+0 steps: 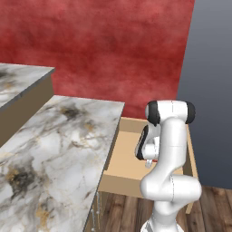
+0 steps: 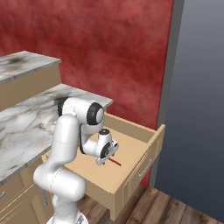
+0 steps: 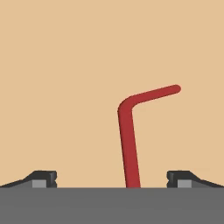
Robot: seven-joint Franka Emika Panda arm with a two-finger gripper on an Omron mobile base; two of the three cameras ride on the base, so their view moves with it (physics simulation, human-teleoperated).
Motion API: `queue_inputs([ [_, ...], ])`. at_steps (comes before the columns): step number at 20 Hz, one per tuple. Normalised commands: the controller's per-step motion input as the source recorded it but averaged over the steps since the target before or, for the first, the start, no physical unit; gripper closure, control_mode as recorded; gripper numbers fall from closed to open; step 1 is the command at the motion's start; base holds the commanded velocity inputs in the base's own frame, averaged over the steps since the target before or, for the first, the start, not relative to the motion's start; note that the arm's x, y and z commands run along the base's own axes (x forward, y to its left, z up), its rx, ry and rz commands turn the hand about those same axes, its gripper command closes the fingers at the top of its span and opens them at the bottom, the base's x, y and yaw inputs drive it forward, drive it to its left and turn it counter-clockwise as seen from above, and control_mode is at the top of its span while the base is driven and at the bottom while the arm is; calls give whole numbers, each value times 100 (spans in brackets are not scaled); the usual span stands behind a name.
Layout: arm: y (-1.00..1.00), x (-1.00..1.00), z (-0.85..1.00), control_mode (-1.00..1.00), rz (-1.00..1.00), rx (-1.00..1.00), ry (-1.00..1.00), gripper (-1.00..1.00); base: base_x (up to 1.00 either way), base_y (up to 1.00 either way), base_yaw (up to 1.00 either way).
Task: Take a straw from the drawer in front and place it inside the glass cup on the dining counter.
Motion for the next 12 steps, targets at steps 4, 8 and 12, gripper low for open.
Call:
queue_inputs([
  [4,0,5,-11,-100,0,0,0,-100,0,0,0],
  [8,0,5,-11,-100,0,0,0,-100,0,0,0],
  [12,0,4,-10,-100,0,0,0,-100,0,0,0],
])
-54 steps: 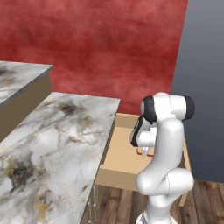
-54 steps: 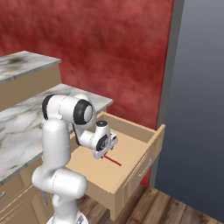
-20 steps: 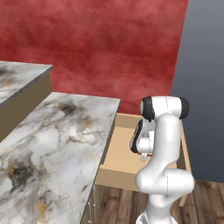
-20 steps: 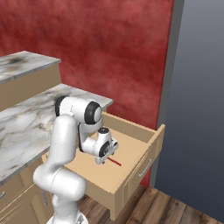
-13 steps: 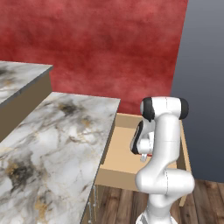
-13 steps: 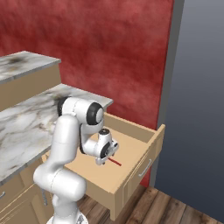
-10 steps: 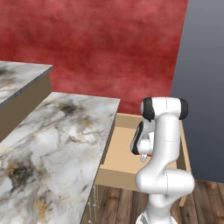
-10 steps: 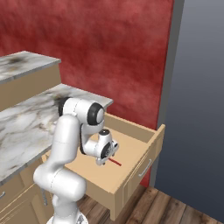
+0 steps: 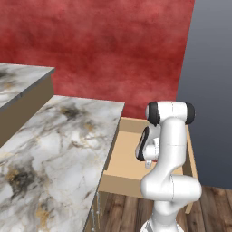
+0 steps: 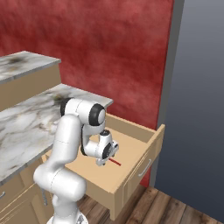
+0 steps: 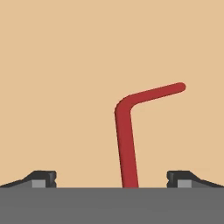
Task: Take a straw from the drawer in front and place it inside the glass cup on the dining counter.
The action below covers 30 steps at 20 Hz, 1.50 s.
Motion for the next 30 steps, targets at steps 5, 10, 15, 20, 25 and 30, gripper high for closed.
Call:
queue_inputs([
  [5,0,2,-6,-100,0,0,0,-100,0,0,0],
  [10,0,0,0,-100,0,0,1,-100,0,0,0],
  [15,0,0,0,-100,0,0,0,-100,0,0,0],
  [20,0,0,0,-100,0,0,3,-100,0,0,0],
  [25,0,0,-3,-100,0,0,7,-100,0,0,0],
  [30,0,0,-8,-100,0,0,9,-100,0,0,0],
])
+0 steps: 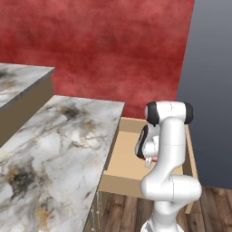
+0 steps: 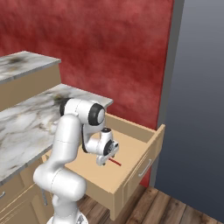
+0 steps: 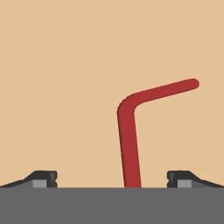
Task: Take a straw from the drawer in front and place it inside the glass cup on the dining counter.
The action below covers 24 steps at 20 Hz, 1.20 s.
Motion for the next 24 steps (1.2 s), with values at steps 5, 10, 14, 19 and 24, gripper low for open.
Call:
queue_inputs([
  [5,0,0,-5,-100,0,0,10,100,0,0,0],
  [10,0,0,0,-100,0,0,6,100,0,0,0],
  [14,0,0,-1,-100,0,0,6,100,0,0,0],
  [19,0,0,-15,-100,0,0,8,100,0,0,0],
  [24,0,-8,-39,-100,0,-1,2,100,0,0,0],
])
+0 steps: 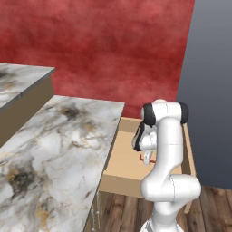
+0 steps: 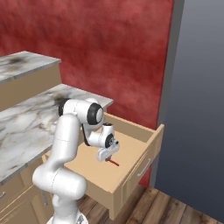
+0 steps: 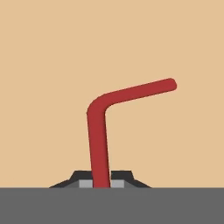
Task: Take a straw from the drawer in front and place it inside the glass cup on the dining counter.
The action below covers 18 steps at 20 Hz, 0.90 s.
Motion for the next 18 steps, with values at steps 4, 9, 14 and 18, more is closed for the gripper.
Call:
queue_inputs([
  [4,0,-8,-82,-100,0,2,-6,100,0,0,0],
  [9,-1,-17,-88,-100,0,12,-23,100,0,0,0],
  [14,0,-8,-95,-100,0,5,-9,100,0,0,0],
  [18,0,0,-100,-100,0,0,0,100,0,0,0],
])
